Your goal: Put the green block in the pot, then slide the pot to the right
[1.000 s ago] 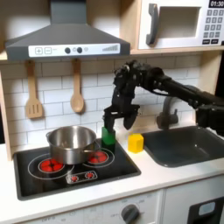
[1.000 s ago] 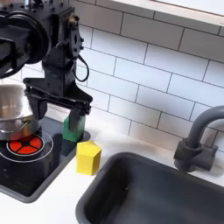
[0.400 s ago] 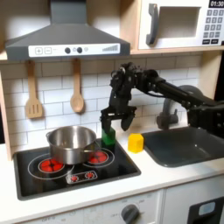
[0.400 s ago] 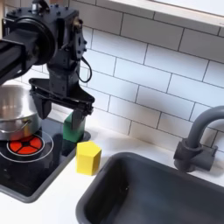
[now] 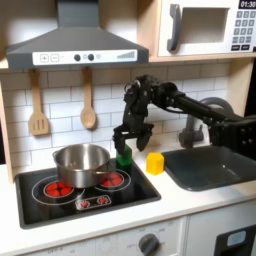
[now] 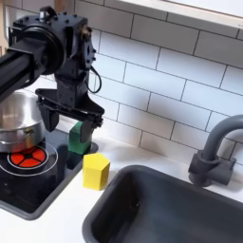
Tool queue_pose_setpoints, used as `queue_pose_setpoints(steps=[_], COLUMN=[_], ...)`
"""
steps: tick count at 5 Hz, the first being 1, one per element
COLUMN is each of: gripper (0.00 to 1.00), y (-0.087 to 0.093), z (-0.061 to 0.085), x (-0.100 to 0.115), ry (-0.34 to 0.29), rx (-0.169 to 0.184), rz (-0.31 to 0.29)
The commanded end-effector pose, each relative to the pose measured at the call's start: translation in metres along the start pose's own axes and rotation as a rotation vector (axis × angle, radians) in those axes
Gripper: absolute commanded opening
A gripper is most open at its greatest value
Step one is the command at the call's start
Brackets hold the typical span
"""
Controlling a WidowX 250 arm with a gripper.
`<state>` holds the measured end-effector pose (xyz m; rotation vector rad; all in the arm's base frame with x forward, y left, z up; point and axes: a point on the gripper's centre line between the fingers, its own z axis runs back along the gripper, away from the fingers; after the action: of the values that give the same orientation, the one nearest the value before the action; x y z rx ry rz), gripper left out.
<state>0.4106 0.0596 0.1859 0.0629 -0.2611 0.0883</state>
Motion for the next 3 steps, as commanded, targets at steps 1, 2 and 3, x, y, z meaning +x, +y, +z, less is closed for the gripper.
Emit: queue_pose_setpoints(steps=[1, 2, 3], gripper=[1.00, 1.00, 1.00], y=[-0.003, -0.002, -0.003], z=[-0.007, -0.010, -0.017], x=[0.003, 0.010, 0.016], ry=[0.009, 0.008, 0.010], rx=[0.000, -0.008, -0.013], rz=[-0.025, -0.035, -0.049])
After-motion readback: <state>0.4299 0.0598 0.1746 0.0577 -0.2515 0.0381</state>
